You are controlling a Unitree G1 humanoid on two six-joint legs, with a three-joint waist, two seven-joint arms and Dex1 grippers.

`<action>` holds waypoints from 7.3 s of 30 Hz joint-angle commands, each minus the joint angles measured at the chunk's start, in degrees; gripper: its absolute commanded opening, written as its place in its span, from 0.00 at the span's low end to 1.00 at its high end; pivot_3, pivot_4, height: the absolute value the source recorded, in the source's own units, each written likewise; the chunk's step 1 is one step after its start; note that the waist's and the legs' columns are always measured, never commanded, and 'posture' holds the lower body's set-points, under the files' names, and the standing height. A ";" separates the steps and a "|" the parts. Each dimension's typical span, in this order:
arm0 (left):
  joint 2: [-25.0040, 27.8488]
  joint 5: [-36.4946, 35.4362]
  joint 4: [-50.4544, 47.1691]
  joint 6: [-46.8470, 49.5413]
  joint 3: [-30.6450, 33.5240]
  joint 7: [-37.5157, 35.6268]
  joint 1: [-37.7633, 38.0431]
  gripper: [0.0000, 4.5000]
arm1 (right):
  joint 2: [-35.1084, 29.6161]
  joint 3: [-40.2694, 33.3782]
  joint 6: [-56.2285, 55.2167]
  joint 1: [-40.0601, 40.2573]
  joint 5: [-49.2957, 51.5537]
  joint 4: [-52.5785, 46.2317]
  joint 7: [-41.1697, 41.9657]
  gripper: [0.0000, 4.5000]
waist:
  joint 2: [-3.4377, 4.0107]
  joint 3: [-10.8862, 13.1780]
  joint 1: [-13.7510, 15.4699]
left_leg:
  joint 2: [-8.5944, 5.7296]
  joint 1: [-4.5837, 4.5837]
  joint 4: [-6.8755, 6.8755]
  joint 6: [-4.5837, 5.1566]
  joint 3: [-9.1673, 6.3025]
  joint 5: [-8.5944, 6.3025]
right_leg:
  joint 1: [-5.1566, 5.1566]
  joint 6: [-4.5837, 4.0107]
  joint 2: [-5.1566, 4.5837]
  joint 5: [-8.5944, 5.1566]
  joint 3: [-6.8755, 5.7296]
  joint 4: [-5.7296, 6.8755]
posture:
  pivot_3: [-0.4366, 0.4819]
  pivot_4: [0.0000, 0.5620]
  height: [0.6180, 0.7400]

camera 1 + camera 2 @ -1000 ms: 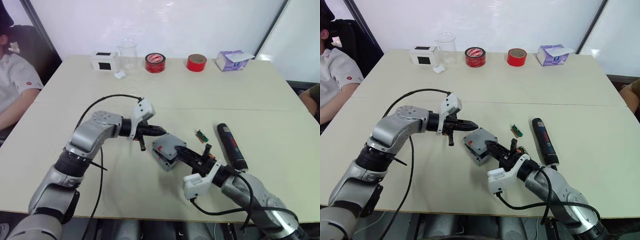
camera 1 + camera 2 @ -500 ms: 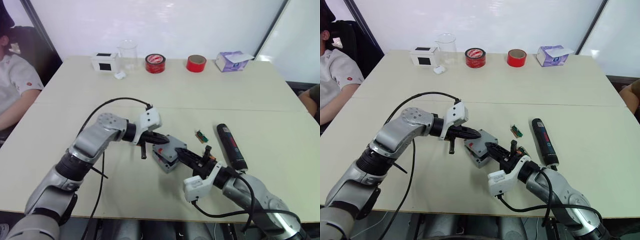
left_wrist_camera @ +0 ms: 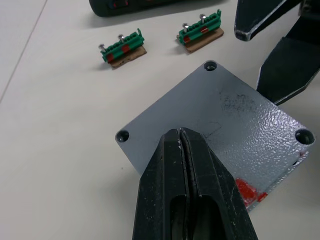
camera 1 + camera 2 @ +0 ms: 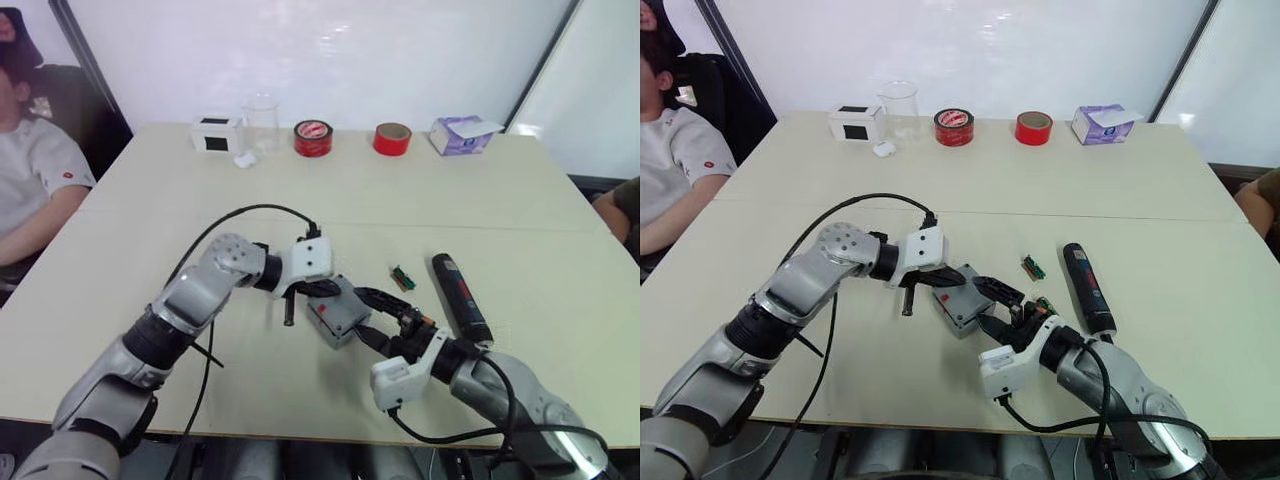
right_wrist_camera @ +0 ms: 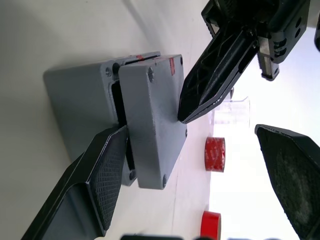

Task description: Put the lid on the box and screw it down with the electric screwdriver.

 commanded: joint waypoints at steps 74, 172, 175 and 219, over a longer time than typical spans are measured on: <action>-1.69 -9.16 5.78 10.91 9.97 -1.79 -0.77 0.00 | 0.83 -6.61 49.45 0.93 59.49 -14.07 15.38 0.01 | 0.26 0.73 0.58 | 0.04 -1.07 -0.05 0.02 -0.19 0.00 | -1.02 -0.04 0.01 -0.10 -0.03 0.03 | 0.48 0.27 1.00; 0.29 -7.84 -4.91 17.33 11.24 2.39 9.55 0.00 | -1.80 -0.07 41.81 -13.12 50.61 6.30 21.01 0.01 | 0.28 0.77 0.55 | 0.05 -1.09 -0.05 0.02 -0.19 0.00 | -1.06 -0.03 0.01 -0.09 -0.03 0.06 | 0.48 0.27 1.00; 1.94 -10.81 -5.62 19.48 15.03 1.50 8.75 0.00 | -4.05 -5.56 43.92 -10.36 53.27 2.76 21.69 0.01 | 0.29 0.79 0.58 | 0.06 -1.09 -0.05 0.02 -0.19 0.00 | -1.06 -0.03 0.01 -0.09 -0.03 0.05 | 0.48 0.27 1.00; 7.48 -21.96 -17.92 19.96 11.03 -4.74 1.95 0.00 | -4.36 -23.00 54.60 2.75 65.90 -0.21 15.21 0.18 | 0.37 0.91 0.54 | 0.02 -1.08 -0.08 0.02 -0.21 0.00 | -1.05 -0.03 0.06 -0.10 -0.02 0.03 | 0.48 0.27 1.00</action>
